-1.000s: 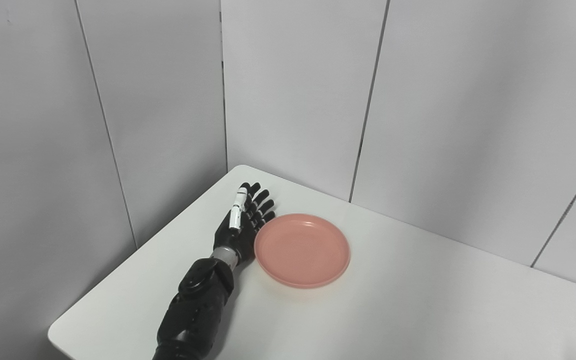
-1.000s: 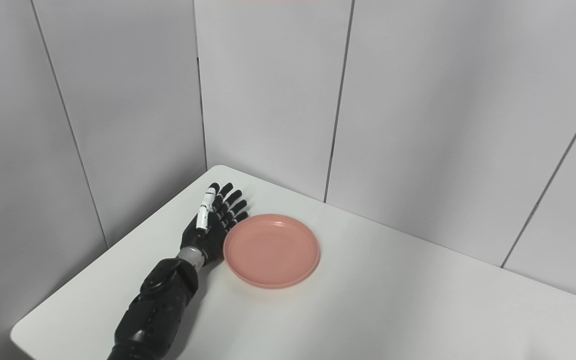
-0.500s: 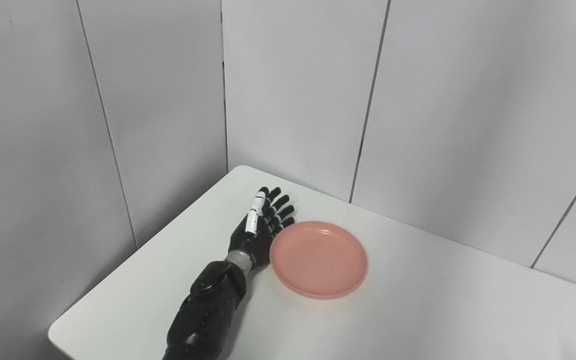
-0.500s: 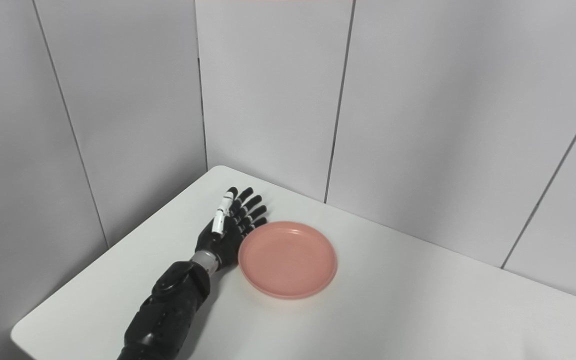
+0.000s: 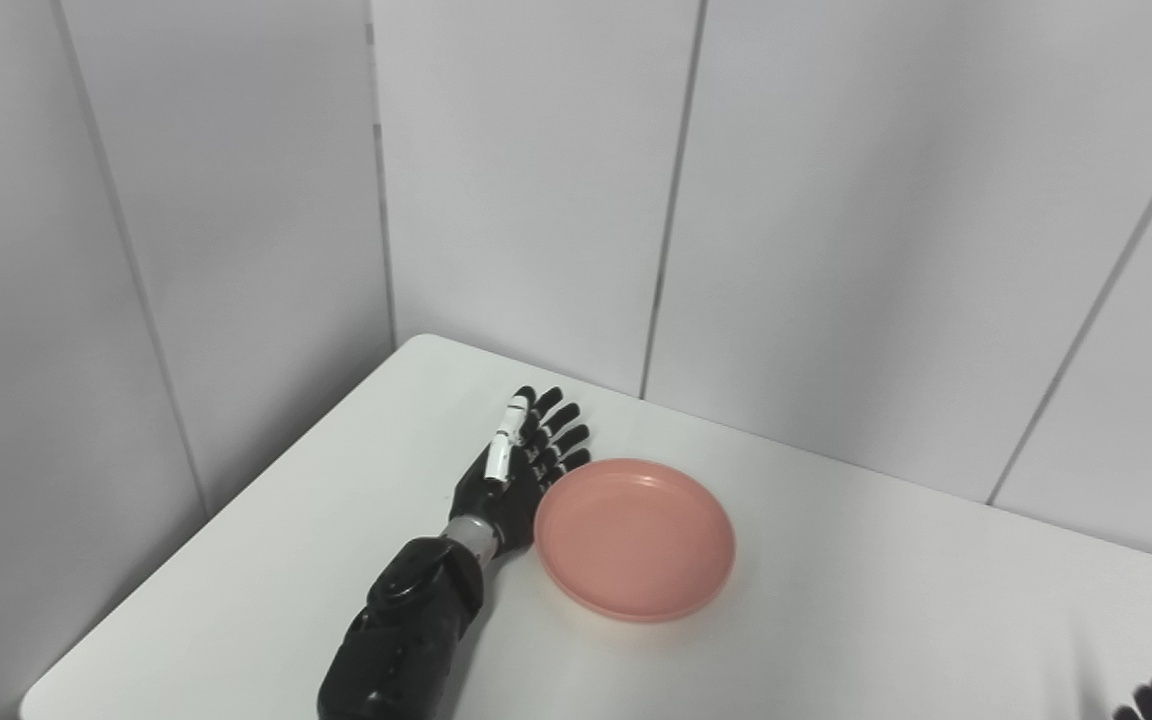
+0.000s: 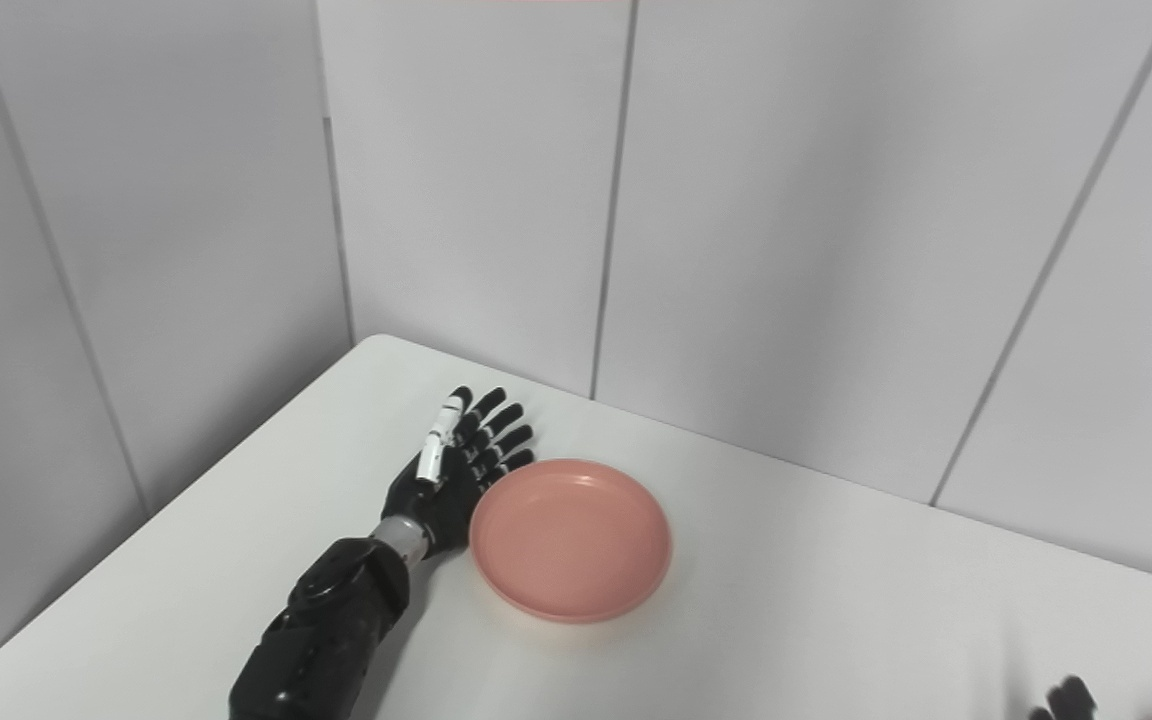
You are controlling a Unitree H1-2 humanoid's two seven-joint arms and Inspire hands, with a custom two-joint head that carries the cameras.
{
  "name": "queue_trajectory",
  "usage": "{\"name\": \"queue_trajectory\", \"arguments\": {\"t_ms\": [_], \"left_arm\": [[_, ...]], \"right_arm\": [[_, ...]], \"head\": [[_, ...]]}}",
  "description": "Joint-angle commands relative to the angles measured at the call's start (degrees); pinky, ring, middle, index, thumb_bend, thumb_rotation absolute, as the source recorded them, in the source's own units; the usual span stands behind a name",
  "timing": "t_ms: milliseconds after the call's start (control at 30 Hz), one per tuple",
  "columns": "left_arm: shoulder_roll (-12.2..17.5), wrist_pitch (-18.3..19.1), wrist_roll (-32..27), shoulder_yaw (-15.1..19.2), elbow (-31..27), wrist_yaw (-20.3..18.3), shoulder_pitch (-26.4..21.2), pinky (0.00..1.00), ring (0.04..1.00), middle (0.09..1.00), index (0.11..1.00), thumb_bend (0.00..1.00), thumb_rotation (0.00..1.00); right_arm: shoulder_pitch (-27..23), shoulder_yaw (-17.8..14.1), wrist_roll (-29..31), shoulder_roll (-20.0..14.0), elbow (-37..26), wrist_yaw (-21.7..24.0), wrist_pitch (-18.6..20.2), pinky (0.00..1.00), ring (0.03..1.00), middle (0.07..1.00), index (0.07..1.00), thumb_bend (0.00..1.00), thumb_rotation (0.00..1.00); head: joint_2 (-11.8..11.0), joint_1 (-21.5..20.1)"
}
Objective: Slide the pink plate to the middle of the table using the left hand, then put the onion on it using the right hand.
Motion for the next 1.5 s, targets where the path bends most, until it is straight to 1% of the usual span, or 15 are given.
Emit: {"name": "queue_trajectory", "arguments": {"t_ms": [0, 33, 67, 133, 267, 367, 467, 567, 700, 800, 833, 933, 1167, 1300, 1467], "left_arm": [[-0.8, 3.5, 0.7, -1.0, 0.2, 0.2, 0.6, 0.94, 0.94, 0.959, 0.953, 0.43, 1.0], [-0.8, 3.6, 0.9, -1.1, 0.0, 0.2, 0.6, 0.94, 0.942, 0.961, 0.952, 0.43, 1.0], [-0.9, 4.0, 0.9, -1.1, -0.2, 0.3, 0.5, 0.94, 0.942, 0.961, 0.952, 0.43, 1.0], [-1.1, 5.0, 0.9, -1.1, -0.9, 0.9, 0.3, 0.95, 0.949, 0.966, 0.953, 0.43, 1.0], [-1.5, 5.7, 0.9, -1.3, -1.9, 0.6, 0.2, 0.95, 0.951, 0.968, 0.956, 0.42, 1.0], [-2.0, 6.4, 0.9, -1.4, -2.9, 0.8, 0.2, 0.95, 0.951, 0.969, 0.954, 0.42, 1.0], [-2.6, 7.3, 0.9, -1.4, -3.8, 1.2, 0.2, 0.94, 0.948, 0.967, 0.952, 0.42, 1.0], [-3.3, 8.4, 0.9, -1.5, -4.8, 1.6, 0.3, 0.93, 0.941, 0.959, 0.945, 0.42, 1.0], [-3.6, 9.5, 1.2, -1.8, -5.9, 1.9, 0.4, 0.93, 0.943, 0.962, 0.952, 0.41, 1.0], [-4.5, 10.3, 1.3, -2.0, -7.2, 2.9, 0.4, 0.93, 0.938, 0.956, 0.949, 0.42, 1.0], [-4.7, 10.5, 1.3, -2.0, -7.5, 3.0, 0.4, 0.93, 0.942, 0.959, 0.952, 0.42, 1.0], [-5.4, 11.1, 1.4, -2.3, -8.8, 3.4, 0.6, 0.95, 0.952, 0.965, 0.955, 0.42, 1.0], [-7.3, 12.1, 2.1, -4.2, -12.5, 3.7, 2.4, 0.95, 0.965, 0.974, 0.962, 0.43, 1.0], [-8.9, 12.5, 2.8, -5.8, -15.1, 4.9, 3.5, 0.95, 0.958, 0.968, 0.956, 0.43, 1.0], [-10.3, 10.7, 4.0, -7.9, -16.8, 3.5, 5.5, 0.96, 0.968, 0.978, 0.961, 0.43, 1.0]], "right_arm": [[-0.6, 0.2, 0.1, 0.9, -3.2, -0.4, 2.1, 1.0, 1.0, 1.0, 1.0, 0.21, 1.0], [-0.7, 0.1, 0.0, 1.1, -3.6, -0.6, 2.8, 1.0, 1.0, 1.0, 1.0, 0.16, 1.0], [-0.9, 0.1, -0.1, 1.5, -4.1, -1.0, 3.4, 1.0, 1.0, 1.0, 1.0, 0.15, 1.0], [-1.0, 0.1, -0.2, 2.2, -5.1, -1.4, 4.4, 1.0, 1.0, 1.0, 1.0, 0.07, 1.0], [-0.9, 0.1, -0.3, 3.0, -6.2, -2.0, 5.3, 1.0, 1.0, 1.0, 1.0, 0.02, 1.0], [-0.6, 0.2, -0.7, 3.1, -6.5, -2.0, 5.4, 1.0, 1.0, 1.0, 1.0, 0.03, 1.0], [-0.4, 0.2, -1.1, 3.3, -6.4, -2.2, 5.2, 1.0, 1.0, 1.0, 1.0, 0.06, 1.0], [-0.4, 0.4, -1.7, 3.6, -6.2, -2.7, 5.5, 1.0, 1.0, 1.0, 1.0, 0.12, 1.0], [-0.4, 0.7, -3.3, 3.9, -6.1, -3.1, 5.6, 1.0, 1.0, 1.0, 1.0, 0.15, 1.0], [-0.6, 0.9, -4.0, 4.1, -5.6, -3.2, 4.6, 1.0, 1.0, 1.0, 1.0, 0.16, 1.0], [-0.6, 1.0, -4.3, 4.2, -5.5, -3.4, 4.6, 1.0, 1.0, 1.0, 1.0, 0.18, 1.0], [-0.7, 1.7, -5.2, 4.5, -5.6, -3.4, 4.3, 1.0, 0.999, 1.0, 1.0, 0.19, 1.0], [-0.8, 2.8, -6.5, 5.8, -5.2, -4.1, 3.9, 1.0, 0.996, 1.0, 1.0, 0.2, 1.0], [-0.7, 3.3, -7.8, 6.7, -5.2, -4.7, 3.8, 1.0, 0.994, 1.0, 1.0, 0.21, 1.0], [-0.8, 3.7, -8.8, 7.5, -4.8, -5.1, 3.5, 1.0, 0.99, 1.0, 1.0, 0.18, 1.0]], "head": [[0.3, -0.3], [0.3, -0.3], [1.2, -1.6], [2.2, -2.7], [3.6, -4.2], [5.1, -5.6], [5.8, -6.3], [7.4, -8.9], [8.9, -11.0], [10.6, -14.2], [10.6, -14.2], [11.7, -16.9], [12.1, -21.0], [12.1, -22.9], [11.6, -24.5]]}}
